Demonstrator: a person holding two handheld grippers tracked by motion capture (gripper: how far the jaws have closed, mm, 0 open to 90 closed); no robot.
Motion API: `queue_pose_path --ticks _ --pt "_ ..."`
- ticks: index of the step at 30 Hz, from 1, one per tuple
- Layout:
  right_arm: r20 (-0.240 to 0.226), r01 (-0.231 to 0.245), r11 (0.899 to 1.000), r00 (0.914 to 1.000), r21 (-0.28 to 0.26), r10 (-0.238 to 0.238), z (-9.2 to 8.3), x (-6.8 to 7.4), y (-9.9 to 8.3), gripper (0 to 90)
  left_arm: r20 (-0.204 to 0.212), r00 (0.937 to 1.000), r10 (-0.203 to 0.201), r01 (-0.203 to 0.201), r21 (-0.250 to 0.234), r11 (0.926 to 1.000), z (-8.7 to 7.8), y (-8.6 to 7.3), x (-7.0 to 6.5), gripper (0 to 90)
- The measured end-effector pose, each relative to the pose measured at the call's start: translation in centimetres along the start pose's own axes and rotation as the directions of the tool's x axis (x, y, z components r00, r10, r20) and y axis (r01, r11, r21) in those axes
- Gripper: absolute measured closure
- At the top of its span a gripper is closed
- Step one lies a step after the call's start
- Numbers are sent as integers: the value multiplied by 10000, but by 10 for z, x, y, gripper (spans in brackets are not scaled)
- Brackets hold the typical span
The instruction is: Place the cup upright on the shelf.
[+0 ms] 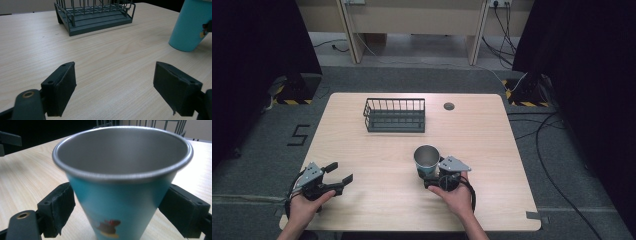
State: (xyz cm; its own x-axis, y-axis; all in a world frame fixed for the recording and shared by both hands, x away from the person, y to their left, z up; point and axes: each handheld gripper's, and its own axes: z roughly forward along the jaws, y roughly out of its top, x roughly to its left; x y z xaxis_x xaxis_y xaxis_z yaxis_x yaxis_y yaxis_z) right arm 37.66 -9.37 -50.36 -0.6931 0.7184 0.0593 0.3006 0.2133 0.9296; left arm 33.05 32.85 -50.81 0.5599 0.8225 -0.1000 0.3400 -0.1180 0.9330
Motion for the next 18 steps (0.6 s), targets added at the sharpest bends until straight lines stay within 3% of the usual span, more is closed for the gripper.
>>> queue_pose_path --ticks 18 --pt "34 219 9995 9998 -245 -218 5 4 1 171 -59 10000 -11 11 -36 10000 -1 0 1 182"
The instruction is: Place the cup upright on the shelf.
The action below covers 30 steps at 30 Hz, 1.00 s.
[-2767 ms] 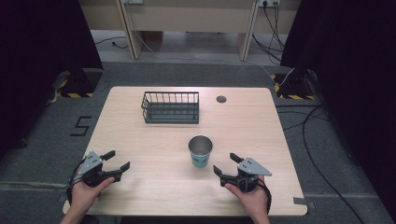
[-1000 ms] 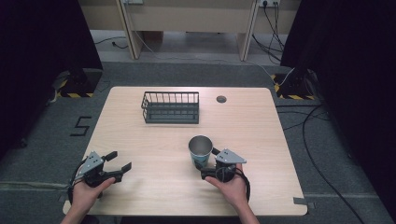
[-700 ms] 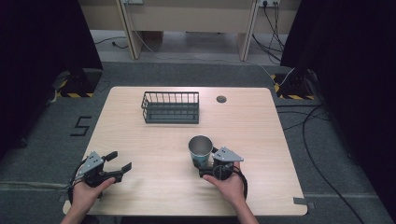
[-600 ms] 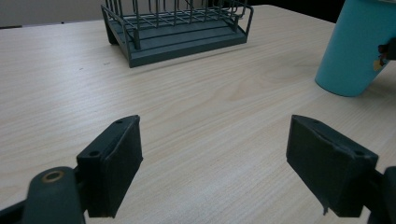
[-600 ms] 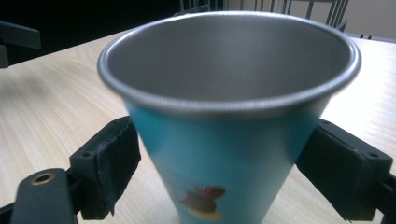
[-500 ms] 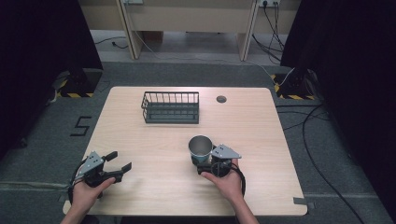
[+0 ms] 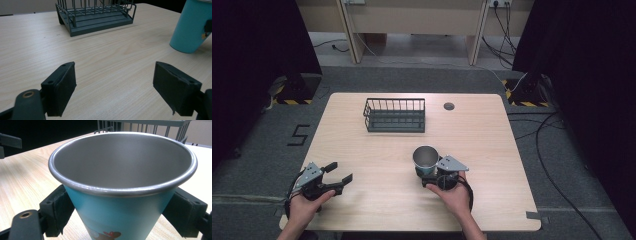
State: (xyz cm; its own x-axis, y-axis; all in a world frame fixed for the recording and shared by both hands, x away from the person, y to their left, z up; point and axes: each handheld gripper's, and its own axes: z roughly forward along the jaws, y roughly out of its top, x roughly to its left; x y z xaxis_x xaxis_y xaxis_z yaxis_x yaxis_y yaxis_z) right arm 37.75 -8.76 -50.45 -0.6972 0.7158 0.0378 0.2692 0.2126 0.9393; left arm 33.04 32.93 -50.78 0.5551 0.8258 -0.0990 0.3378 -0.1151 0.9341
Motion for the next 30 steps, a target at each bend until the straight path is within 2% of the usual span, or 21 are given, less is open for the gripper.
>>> queue_pose_path --ticks 4,10,15,21,30 --pt "-103 -55 10000 9999 -35 54 -1 2 3 172 9 10000 -5 5 2 10000 0 0 0 182" --pt "-36 64 9990 10000 -451 -66 -4 2 12 173 7 10000 29 -29 -1 10000 0 0 0 182" --pt "-161 15 9989 9999 -462 -23 -5 0 18 173 -22 9999 134 -134 -11 9999 0 1 -1 183" --pt "50 -26 9976 10000 -691 30 -4 -3 25 173 -86 9996 276 -276 -17 9996 0 1 -2 187" --pt "119 -45 9963 9999 -862 56 -2 -6 35 174 -89 9997 210 -210 -70 9998 -1 1 -2 190"
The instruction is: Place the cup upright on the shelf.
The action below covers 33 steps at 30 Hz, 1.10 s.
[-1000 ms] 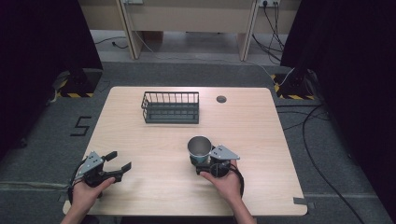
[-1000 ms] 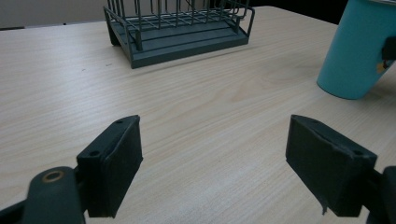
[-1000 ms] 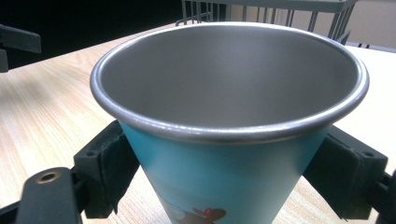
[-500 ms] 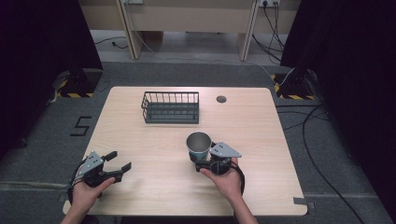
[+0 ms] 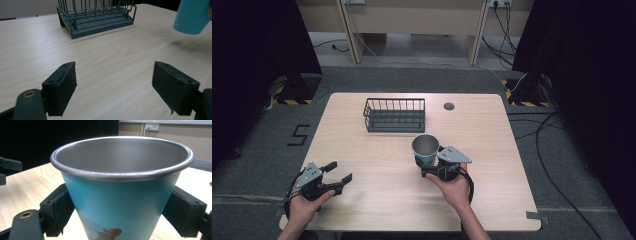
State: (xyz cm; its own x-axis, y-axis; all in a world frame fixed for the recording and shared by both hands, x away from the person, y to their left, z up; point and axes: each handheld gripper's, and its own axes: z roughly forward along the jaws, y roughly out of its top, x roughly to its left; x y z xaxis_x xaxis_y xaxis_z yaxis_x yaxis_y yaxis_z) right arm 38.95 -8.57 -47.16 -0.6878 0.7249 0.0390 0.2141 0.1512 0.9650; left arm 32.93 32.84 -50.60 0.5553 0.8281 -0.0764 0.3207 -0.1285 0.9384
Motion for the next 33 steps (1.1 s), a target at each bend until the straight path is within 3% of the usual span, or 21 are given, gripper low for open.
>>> queue_pose_path --ticks 33 --pt "321 247 9994 9992 -248 -239 20 -8 33 174 -119 9999 -100 100 10 9999 0 0 1 151"
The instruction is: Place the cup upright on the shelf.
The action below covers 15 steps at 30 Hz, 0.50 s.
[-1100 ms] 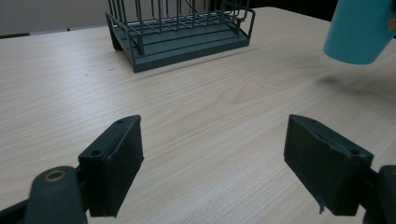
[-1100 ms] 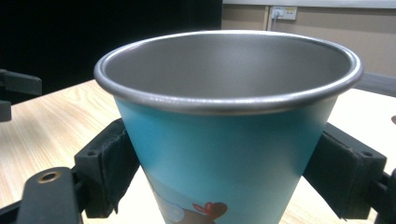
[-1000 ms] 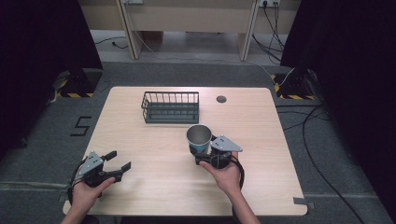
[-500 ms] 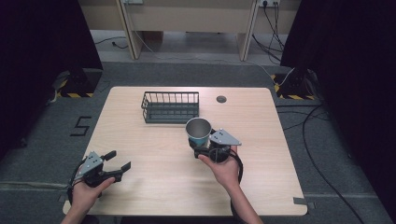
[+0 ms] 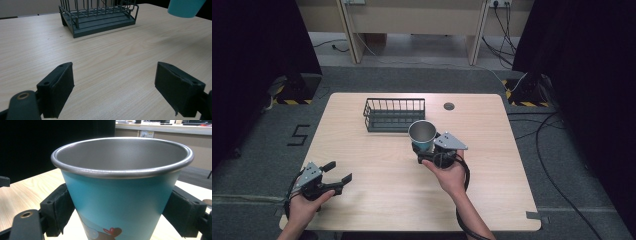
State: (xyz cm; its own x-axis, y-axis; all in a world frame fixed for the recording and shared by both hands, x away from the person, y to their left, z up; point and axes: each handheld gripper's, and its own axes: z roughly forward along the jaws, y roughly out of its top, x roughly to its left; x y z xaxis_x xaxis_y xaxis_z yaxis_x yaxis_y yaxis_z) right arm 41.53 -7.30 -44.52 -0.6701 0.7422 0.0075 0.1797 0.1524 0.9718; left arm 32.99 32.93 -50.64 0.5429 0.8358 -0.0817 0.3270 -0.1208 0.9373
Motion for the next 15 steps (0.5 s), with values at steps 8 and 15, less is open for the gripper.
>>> queue_pose_path --ticks 8,15 --pt "-22 24 10000 10000 -22 -24 8 2 5 174 -10 10000 -13 13 4 10000 0 0 0 151" --pt "-64 67 9999 10000 -95 -67 15 3 12 174 4 10000 -6 6 3 10000 -1 0 0 151"
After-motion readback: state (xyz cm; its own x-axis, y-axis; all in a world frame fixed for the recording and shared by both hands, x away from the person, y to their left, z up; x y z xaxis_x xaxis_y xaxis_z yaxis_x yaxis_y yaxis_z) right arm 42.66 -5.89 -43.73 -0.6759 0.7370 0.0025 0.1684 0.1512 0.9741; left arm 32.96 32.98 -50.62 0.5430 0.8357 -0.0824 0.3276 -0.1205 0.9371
